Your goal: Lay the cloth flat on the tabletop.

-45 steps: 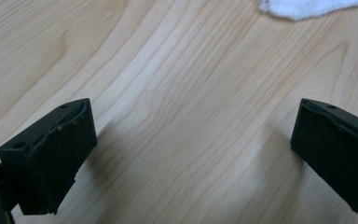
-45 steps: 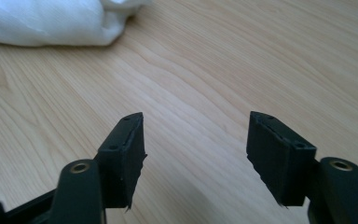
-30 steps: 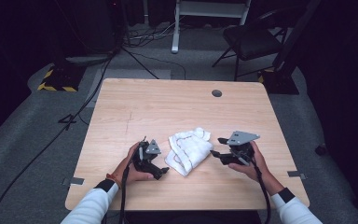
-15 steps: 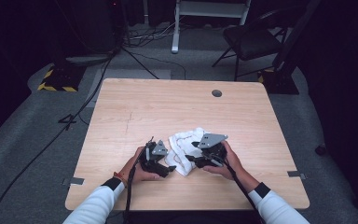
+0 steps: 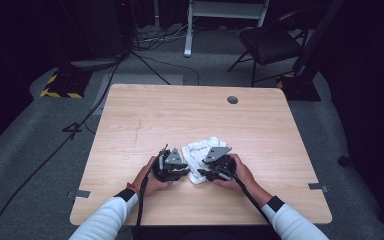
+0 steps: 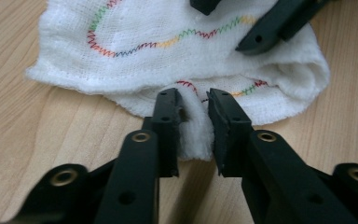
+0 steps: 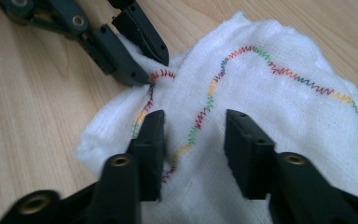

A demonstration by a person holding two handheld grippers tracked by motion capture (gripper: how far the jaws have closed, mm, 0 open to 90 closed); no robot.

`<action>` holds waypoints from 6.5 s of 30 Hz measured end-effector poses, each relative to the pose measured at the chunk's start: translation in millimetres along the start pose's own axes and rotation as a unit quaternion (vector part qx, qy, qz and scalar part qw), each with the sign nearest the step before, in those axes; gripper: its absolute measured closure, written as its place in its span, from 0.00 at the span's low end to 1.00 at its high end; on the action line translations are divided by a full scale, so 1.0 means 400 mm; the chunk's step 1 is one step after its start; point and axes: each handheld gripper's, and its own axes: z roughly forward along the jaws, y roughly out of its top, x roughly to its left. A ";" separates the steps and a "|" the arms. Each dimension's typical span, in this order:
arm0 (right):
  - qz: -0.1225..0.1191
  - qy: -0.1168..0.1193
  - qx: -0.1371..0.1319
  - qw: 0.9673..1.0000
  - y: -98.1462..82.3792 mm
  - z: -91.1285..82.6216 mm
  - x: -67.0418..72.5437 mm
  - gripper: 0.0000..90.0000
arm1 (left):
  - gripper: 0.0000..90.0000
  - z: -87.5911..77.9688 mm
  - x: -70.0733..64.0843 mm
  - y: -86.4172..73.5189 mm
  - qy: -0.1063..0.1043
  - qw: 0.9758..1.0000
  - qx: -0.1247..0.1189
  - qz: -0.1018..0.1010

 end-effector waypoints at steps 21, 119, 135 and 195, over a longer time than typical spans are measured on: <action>0.003 -0.016 -0.030 0.999 -0.049 -0.113 -0.033 0.96 | 0.93 -0.025 -0.003 0.009 0.004 1.000 -0.008 0.011; 0.148 -0.130 -0.037 0.980 -0.309 -0.361 -0.094 0.55 | 0.32 -0.035 -0.036 0.136 0.015 0.999 -0.026 0.011; 0.000 -0.002 -0.044 0.999 -0.171 -0.208 0.045 0.73 | 0.49 0.094 -0.007 0.180 0.009 0.999 0.013 0.037; 0.121 -0.273 -0.020 0.954 -0.080 -0.155 -0.458 0.92 | 0.93 0.027 0.277 0.108 0.113 0.988 -0.032 -0.097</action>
